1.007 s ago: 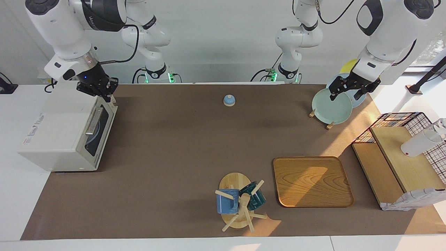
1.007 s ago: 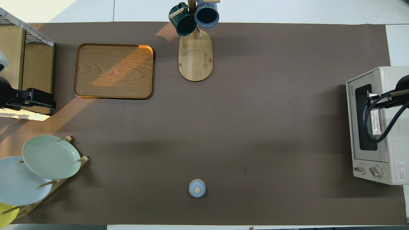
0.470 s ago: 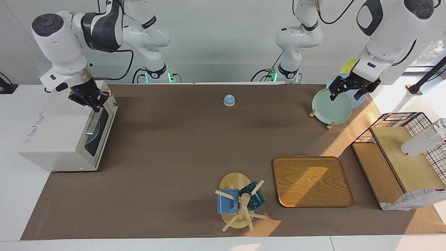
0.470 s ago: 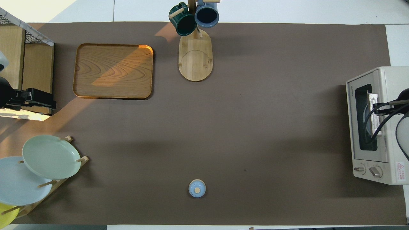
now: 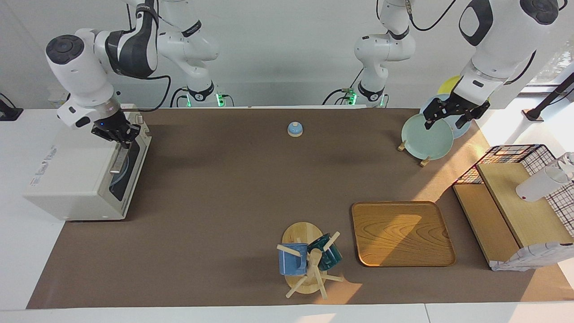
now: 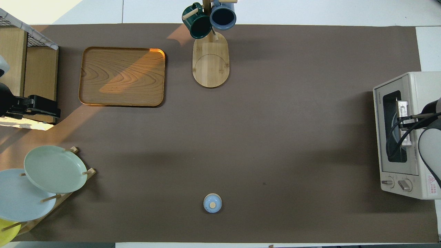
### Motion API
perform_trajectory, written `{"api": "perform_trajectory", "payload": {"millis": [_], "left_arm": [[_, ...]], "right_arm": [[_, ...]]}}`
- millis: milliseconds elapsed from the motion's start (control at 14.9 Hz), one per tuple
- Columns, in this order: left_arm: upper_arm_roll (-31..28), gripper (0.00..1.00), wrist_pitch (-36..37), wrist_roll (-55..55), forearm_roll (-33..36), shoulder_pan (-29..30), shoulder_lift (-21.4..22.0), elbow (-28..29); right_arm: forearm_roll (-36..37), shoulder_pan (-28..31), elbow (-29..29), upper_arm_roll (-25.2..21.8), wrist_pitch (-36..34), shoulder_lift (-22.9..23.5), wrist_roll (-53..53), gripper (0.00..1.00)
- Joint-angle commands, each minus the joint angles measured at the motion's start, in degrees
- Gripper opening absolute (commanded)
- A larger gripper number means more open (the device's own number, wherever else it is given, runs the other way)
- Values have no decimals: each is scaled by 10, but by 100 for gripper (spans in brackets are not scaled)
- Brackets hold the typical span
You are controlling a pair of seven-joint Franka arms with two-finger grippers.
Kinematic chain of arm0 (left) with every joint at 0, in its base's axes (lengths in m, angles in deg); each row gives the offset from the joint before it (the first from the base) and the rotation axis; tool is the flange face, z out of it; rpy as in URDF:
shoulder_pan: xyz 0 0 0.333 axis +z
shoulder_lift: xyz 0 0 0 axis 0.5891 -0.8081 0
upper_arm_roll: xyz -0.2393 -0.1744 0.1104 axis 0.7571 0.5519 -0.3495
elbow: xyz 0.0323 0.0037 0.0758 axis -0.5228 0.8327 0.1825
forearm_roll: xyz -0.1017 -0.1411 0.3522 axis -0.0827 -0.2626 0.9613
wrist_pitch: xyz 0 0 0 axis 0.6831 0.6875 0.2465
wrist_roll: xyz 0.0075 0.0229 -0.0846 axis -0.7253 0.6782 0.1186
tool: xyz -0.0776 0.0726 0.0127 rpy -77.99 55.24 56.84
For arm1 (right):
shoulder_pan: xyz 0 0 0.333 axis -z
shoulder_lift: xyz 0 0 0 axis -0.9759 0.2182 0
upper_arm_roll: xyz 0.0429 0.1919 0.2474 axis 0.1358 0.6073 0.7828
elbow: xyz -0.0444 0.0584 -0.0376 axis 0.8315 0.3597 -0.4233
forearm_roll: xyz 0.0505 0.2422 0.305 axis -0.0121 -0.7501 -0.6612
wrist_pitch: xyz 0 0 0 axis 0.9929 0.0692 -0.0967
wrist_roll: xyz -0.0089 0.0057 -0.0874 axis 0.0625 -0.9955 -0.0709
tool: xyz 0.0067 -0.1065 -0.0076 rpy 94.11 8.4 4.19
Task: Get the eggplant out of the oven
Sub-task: 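Pull the toaster oven door down open with the right gripper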
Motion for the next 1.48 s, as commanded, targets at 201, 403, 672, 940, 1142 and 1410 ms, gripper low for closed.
{"api": "perform_trajectory", "payload": {"millis": [201,403,672,940,1142,1410], "left_arm": [[5,100,-2,8,11,5,13,11],[5,100,-2,8,11,5,13,11],[5,100,-2,8,11,5,13,11],[5,100,-2,8,11,5,13,11],[5,100,-2,8,11,5,13,11],[5,100,-2,8,11,5,13,11]], "right_arm": [[6,35,-24,6,36,6,-52,0],[3,33,-28,6,33,5,-49,0],[-4,-4,-49,7,66,9,-4,0],[-14,-49,-73,7,140,47,38,0],[-15,-73,-102,7,216,76,70,0],[-15,-95,-127,8,249,85,98,0]]}}
